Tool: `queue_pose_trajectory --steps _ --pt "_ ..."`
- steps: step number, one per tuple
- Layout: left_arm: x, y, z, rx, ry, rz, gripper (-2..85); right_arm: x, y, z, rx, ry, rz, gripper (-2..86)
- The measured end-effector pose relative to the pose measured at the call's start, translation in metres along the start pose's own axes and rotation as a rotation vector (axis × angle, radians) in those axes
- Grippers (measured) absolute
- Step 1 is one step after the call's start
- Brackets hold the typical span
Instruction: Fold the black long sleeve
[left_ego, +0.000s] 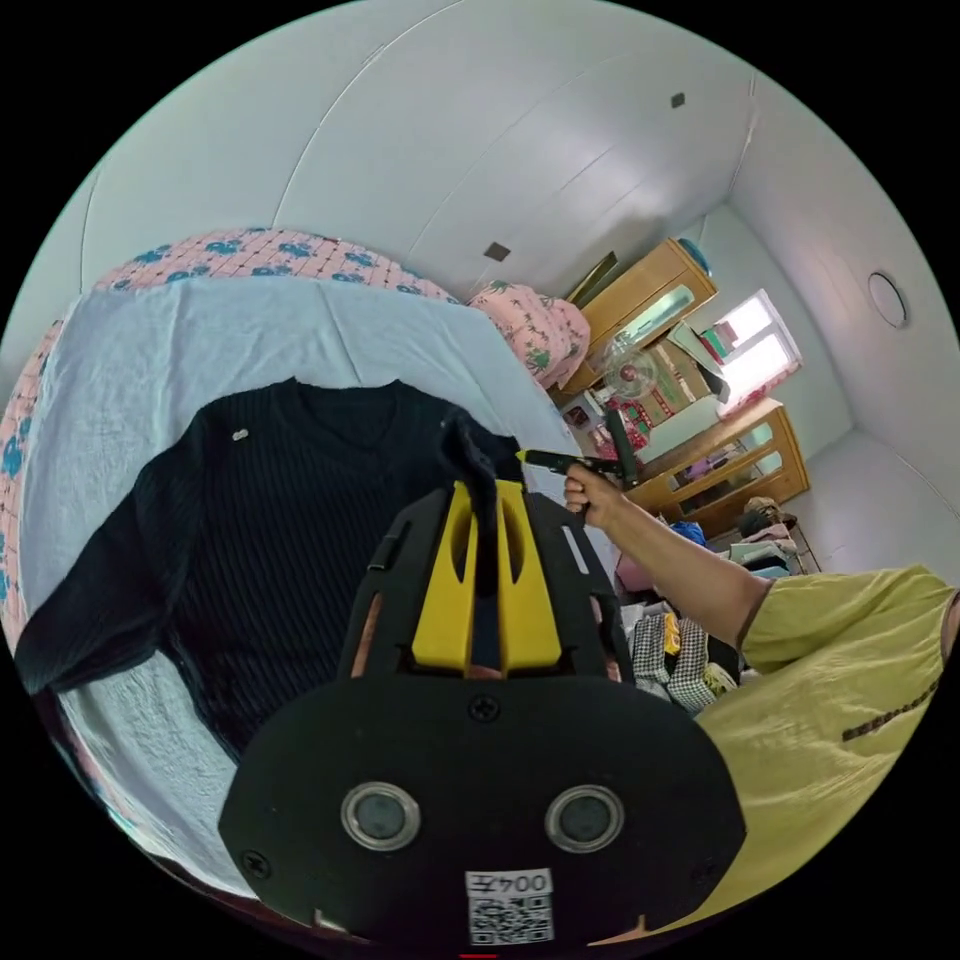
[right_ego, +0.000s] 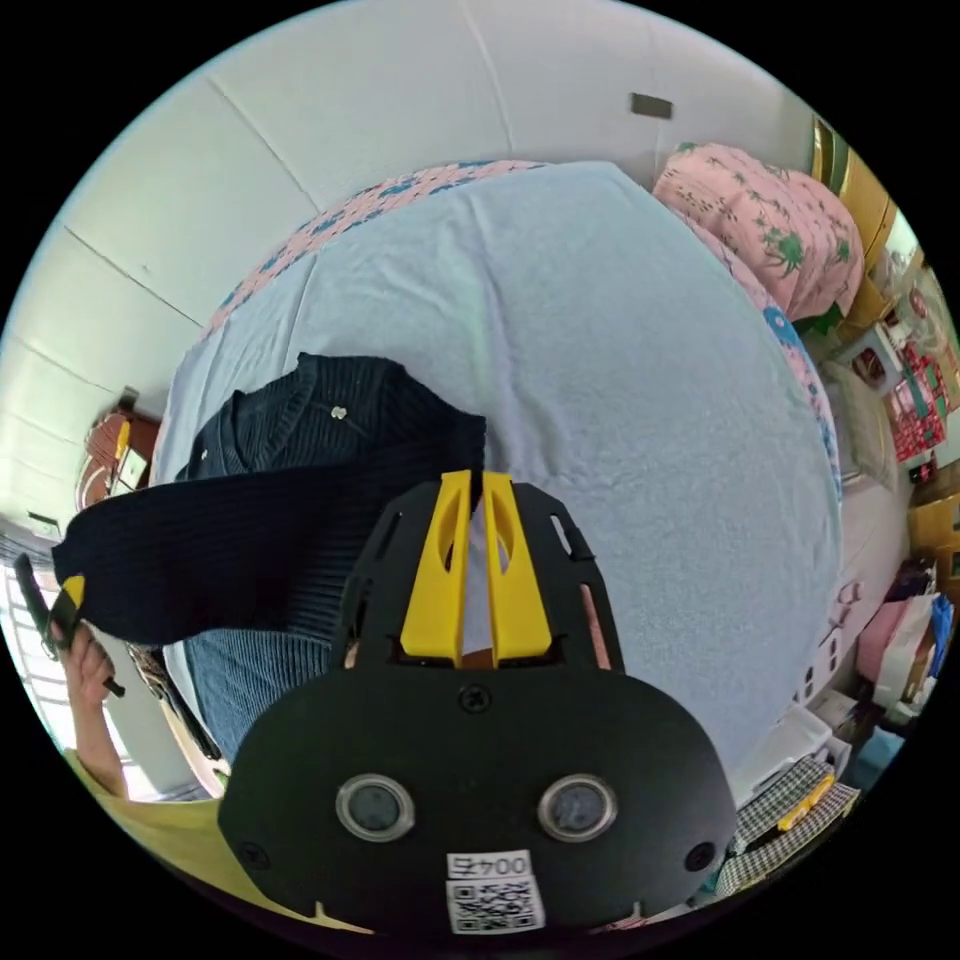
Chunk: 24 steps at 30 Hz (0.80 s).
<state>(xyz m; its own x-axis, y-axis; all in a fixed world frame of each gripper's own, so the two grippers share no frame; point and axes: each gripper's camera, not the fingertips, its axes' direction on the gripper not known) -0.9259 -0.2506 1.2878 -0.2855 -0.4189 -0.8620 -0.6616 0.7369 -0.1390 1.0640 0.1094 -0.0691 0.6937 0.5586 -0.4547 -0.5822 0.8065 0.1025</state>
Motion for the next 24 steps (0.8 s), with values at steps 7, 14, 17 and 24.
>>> queue_pose_trajectory --steps 7,14,17,24 --pt "-0.107 0.032 0.026 -0.005 0.015 -0.342 4.7 0.049 0.047 0.012 0.038 -0.124 0.054 4.5" --pt "-0.121 0.017 0.027 -0.013 0.018 -0.338 4.9 -0.02 0.16 -0.012 0.063 -0.064 -0.385 11.8" --pt "-0.115 0.004 0.025 -0.024 0.008 -0.286 5.0 -0.042 0.193 0.004 0.044 0.061 -0.459 8.7" --pt "-0.129 -0.001 0.037 -0.155 -0.155 -0.25 6.0 -0.043 0.224 0.036 -0.016 0.132 -0.402 7.3"
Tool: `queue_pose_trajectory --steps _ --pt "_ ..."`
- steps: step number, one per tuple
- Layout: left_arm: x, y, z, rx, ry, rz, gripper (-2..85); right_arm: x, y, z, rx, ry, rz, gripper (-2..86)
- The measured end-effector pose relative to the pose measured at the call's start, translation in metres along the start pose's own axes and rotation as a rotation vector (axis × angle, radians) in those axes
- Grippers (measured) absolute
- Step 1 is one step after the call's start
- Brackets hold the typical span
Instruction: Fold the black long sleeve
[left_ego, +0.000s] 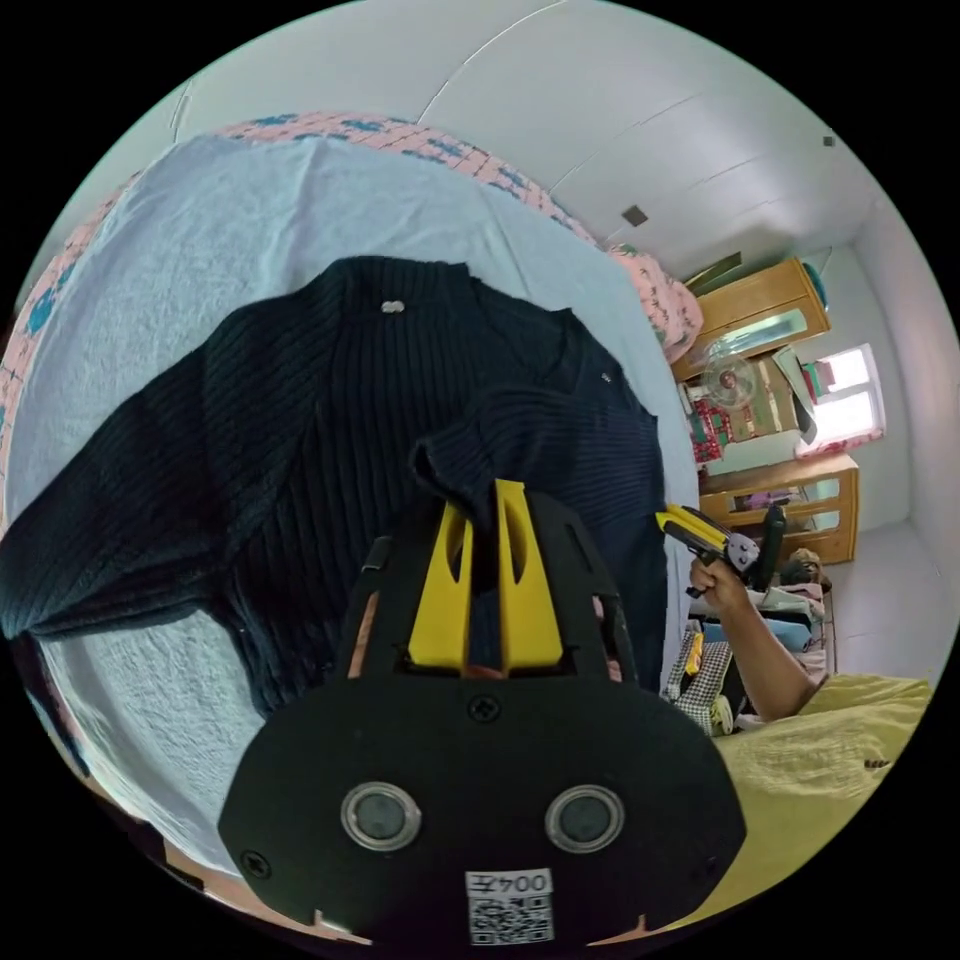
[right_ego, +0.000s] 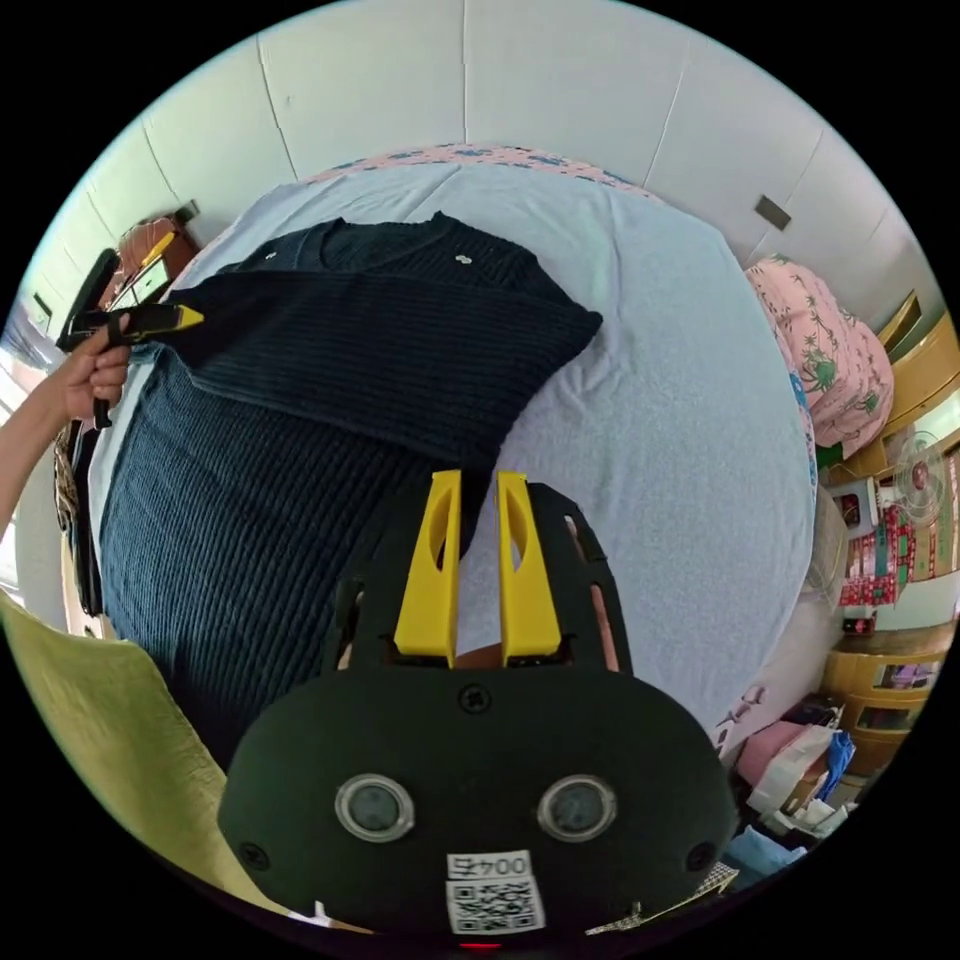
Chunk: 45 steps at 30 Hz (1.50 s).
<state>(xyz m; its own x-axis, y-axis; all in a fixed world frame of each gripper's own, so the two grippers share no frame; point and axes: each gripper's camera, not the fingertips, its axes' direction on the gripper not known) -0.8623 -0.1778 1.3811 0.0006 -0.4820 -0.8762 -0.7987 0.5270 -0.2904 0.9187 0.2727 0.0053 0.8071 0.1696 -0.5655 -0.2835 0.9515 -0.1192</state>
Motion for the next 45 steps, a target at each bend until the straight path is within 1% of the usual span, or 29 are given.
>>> queue_pose_trajectory --steps 4,6,8,11,13,16,19,22,25,27,28,30,33,35,37,39,42,44,45 --pt "-0.016 0.0 0.006 -0.021 0.036 -0.033 8.2 -0.015 0.014 -0.009 0.055 0.007 -0.049 9.9" --pt "-0.019 0.0 0.004 -0.016 0.037 -0.041 9.5 -0.028 0.018 -0.008 0.062 0.064 -0.121 10.3" --pt "-0.021 0.0 0.0 0.001 0.043 -0.052 11.1 -0.045 0.024 0.002 0.04 0.133 -0.254 10.7" --pt "-0.022 -0.002 -0.007 0.02 0.041 -0.042 12.1 -0.058 0.034 0.015 0.006 0.182 -0.375 10.5" --pt "-0.023 -0.003 -0.011 0.034 0.031 -0.043 12.0 -0.06 0.04 0.019 0.0 0.193 -0.411 10.2" --pt "-0.034 -0.002 -0.014 0.053 0.054 -0.088 10.9 -0.055 0.047 0.025 -0.011 0.179 -0.421 8.8" --pt "-0.039 0.002 -0.011 0.058 0.068 -0.109 7.8 -0.053 0.053 0.033 -0.02 0.182 -0.429 4.1" --pt "-0.025 0.004 -0.017 0.075 -0.015 -0.069 5.2 -0.045 0.059 0.026 0.017 0.167 -0.399 3.4" --pt "-0.017 0.004 -0.005 -0.014 -0.16 -0.045 5.4 -0.038 0.069 0.029 0.029 0.148 -0.382 3.6" --pt "-0.021 0.008 0.0 -0.019 -0.159 -0.065 6.2 -0.039 0.076 0.044 -0.017 0.172 -0.388 4.2" --pt "-0.025 0.012 0.0 -0.002 -0.139 -0.088 6.8 -0.04 0.08 0.049 -0.002 0.185 -0.385 4.5" --pt "-0.027 0.02 -0.003 0.021 -0.135 -0.1 7.6 -0.035 0.083 0.05 -0.007 0.168 -0.357 5.8" --pt "-0.026 0.032 -0.009 0.017 -0.18 -0.095 8.4 -0.018 0.09 0.046 -0.024 0.092 -0.263 6.7" --pt "-0.025 0.047 -0.017 0.055 -0.229 -0.113 8.3 0.001 0.101 0.04 0.009 0.033 -0.152 6.9" --pt "-0.02 0.059 -0.021 0.084 -0.282 -0.126 7.9 0.007 0.108 0.038 0.046 0.005 -0.098 6.9" --pt "-0.005 0.071 -0.022 0.125 -0.322 -0.086 7.3 0.002 0.112 0.042 0.062 0.02 -0.106 6.9" --pt "0.022 0.089 -0.009 0.142 -0.335 0.031 6.3 -0.018 0.112 0.058 0.069 0.112 -0.207 6.7" --pt "0.041 0.098 0.007 0.142 -0.354 0.133 5.0 -0.028 0.107 0.073 0.058 0.167 -0.281 4.8" --pt "0.043 0.1 0.012 0.133 -0.36 0.149 4.6 -0.03 0.106 0.076 0.057 0.177 -0.297 3.6"
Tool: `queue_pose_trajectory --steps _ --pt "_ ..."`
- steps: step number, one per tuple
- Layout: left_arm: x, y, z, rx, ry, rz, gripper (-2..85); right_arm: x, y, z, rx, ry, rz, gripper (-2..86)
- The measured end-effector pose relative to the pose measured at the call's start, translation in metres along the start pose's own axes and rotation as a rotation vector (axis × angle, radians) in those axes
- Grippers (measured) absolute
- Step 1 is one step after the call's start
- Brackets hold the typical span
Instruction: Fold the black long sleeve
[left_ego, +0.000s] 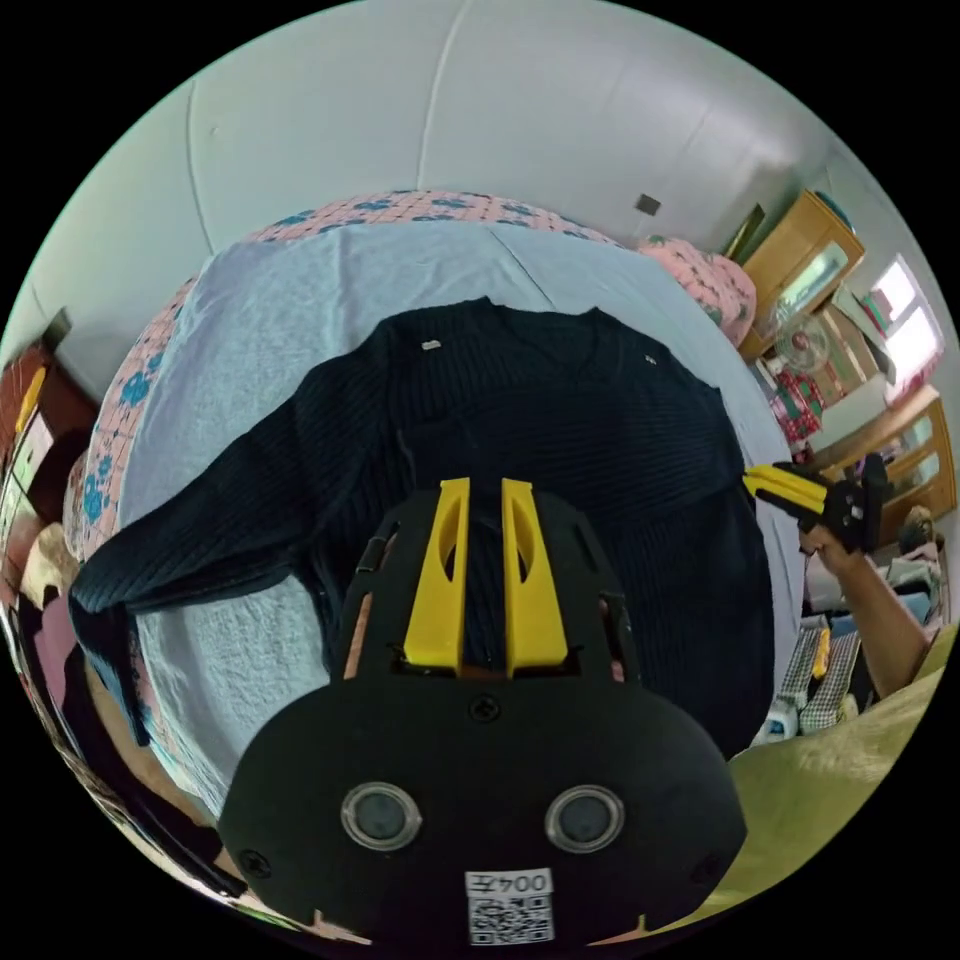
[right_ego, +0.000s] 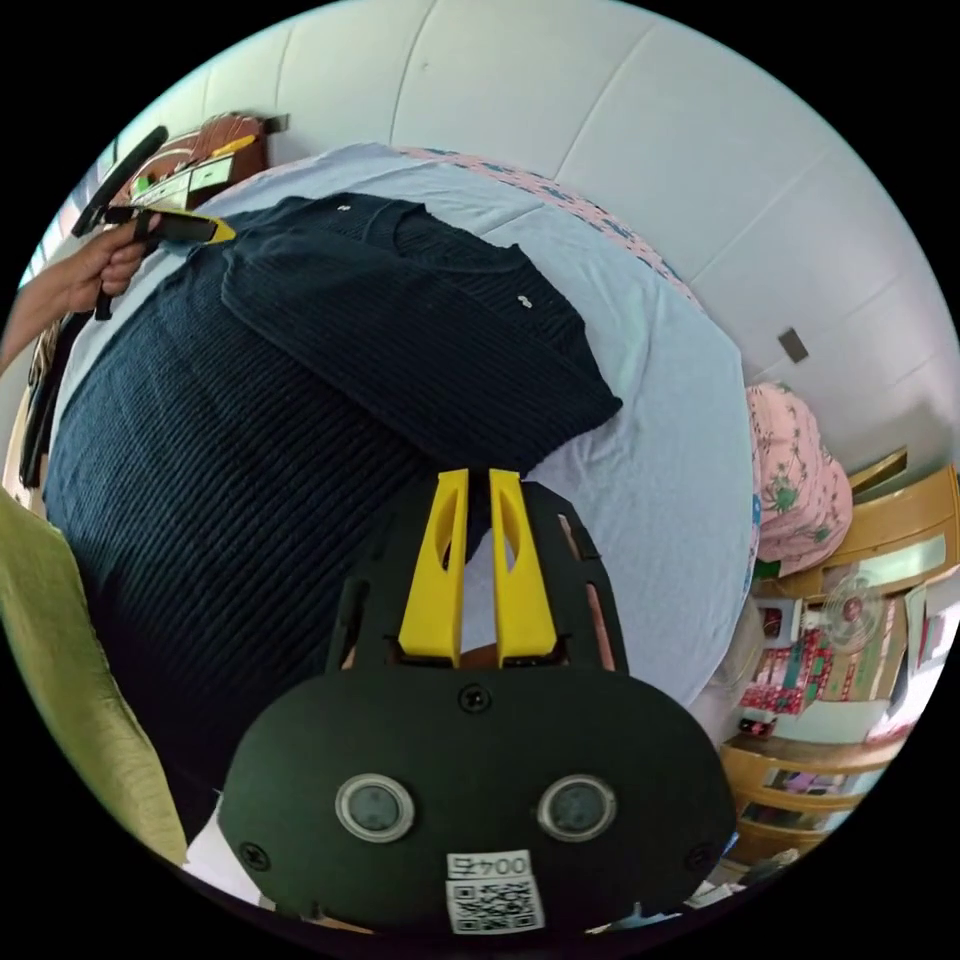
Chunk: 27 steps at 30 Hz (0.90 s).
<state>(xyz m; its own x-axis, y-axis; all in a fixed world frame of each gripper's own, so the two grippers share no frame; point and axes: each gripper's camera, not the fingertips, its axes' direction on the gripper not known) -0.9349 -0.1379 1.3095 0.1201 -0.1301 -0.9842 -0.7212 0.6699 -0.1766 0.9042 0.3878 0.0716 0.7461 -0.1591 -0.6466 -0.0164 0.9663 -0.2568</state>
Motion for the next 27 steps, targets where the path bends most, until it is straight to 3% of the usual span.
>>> queue_pose_trajectory --steps 5,8,15,22,27 --pt "0.021 0.015 0.036 -0.113 -0.11 0.132 2.7 0.004 0.019 0.03 0.003 -0.047 0.01 2.3" --pt "0.026 0.027 0.038 -0.088 -0.171 0.186 2.5 0.011 0.021 0.029 -0.038 -0.082 0.062 6.1" --pt "0.025 0.057 0.04 -0.037 -0.249 0.297 2.9 0.0 0.026 0.007 -0.037 -0.27 0.214 5.4" --pt "-0.004 0.075 0.039 -0.052 -0.226 0.3 2.8 -0.101 0.036 0.031 -0.233 -0.252 0.038 0.0" --pt "-0.046 0.085 0.034 -0.048 -0.121 0.174 1.9 -0.154 0.042 0.061 -0.379 -0.139 -0.114 -0.5"
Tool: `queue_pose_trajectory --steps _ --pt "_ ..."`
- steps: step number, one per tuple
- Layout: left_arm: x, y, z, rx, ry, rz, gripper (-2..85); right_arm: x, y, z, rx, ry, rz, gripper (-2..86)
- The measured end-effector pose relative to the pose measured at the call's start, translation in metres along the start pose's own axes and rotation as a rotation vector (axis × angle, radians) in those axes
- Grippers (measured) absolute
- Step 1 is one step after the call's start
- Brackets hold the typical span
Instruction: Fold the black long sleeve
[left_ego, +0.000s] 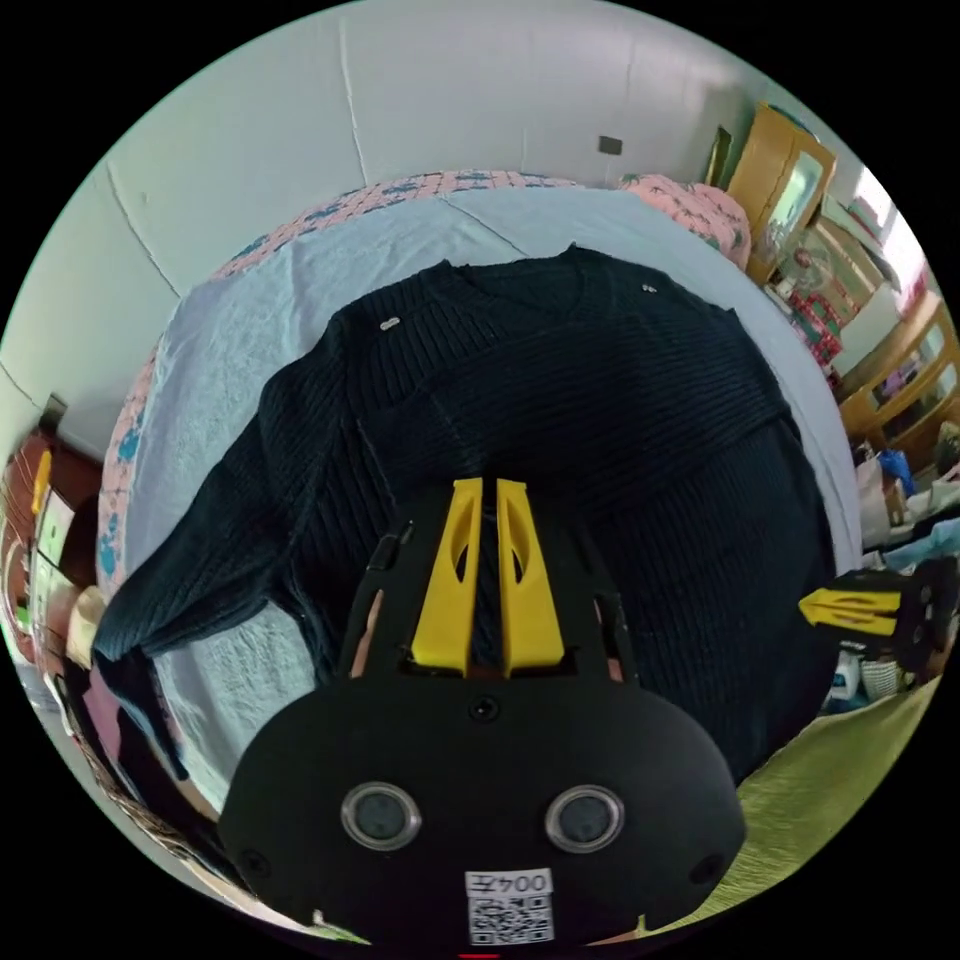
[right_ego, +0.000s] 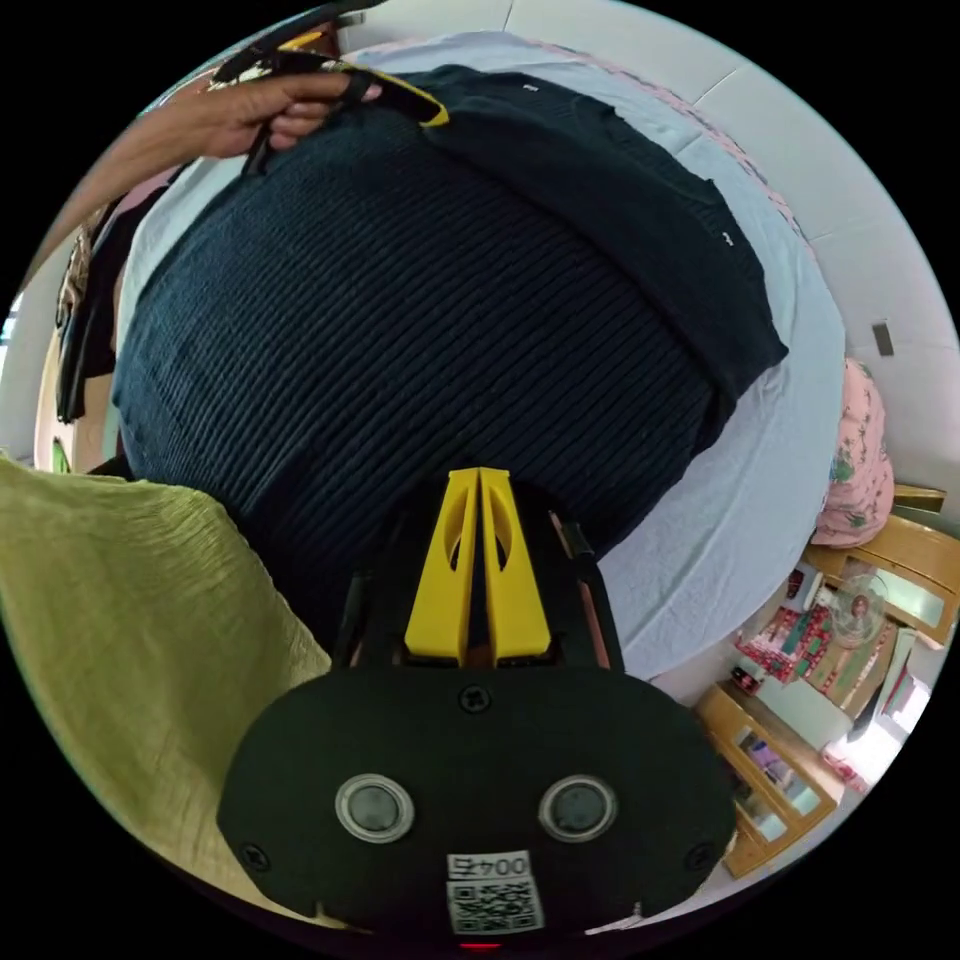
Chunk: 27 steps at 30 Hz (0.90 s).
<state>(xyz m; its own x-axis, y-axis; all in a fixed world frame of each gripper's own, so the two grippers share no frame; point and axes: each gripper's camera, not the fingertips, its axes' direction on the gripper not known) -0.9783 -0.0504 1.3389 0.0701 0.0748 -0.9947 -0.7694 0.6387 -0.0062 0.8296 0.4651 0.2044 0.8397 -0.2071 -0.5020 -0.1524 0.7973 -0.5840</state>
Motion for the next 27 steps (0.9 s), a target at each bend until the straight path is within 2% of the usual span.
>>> queue_pose_trajectory --steps 2,5,10,14,16,21,23,27 --pt "-0.034 0.015 -0.007 0.051 0.131 -0.101 1.8 -0.008 -0.007 0.011 -0.016 0.041 0.026 -0.6" --pt "-0.085 0.048 -0.039 0.2 0.213 -0.219 2.5 -0.015 -0.02 0.021 -0.066 0.082 0.029 -0.7" --pt "-0.193 0.141 -0.1 0.316 0.14 -0.338 5.9 -0.034 -0.042 0.04 -0.157 0.208 -0.014 -0.8" --pt "-0.3 0.246 -0.125 0.251 0.002 -0.467 9.2 -0.032 -0.055 0.052 -0.2 0.203 0.039 -0.8" --pt "-0.342 0.287 -0.123 0.193 0.012 -0.542 10.4 -0.026 -0.06 0.056 -0.217 0.171 0.07 -0.8" --pt "-0.42 0.359 -0.099 0.12 0.137 -0.71 13.0 -0.009 -0.071 0.065 -0.25 0.084 0.176 -0.8" --pt "-0.445 0.38 -0.086 0.14 0.251 -0.775 13.7 -0.004 -0.075 0.069 -0.267 0.065 0.209 -0.7" --pt "-0.469 0.395 -0.068 0.171 0.39 -0.786 13.6 0.001 -0.082 0.075 -0.29 0.046 0.243 -0.7"
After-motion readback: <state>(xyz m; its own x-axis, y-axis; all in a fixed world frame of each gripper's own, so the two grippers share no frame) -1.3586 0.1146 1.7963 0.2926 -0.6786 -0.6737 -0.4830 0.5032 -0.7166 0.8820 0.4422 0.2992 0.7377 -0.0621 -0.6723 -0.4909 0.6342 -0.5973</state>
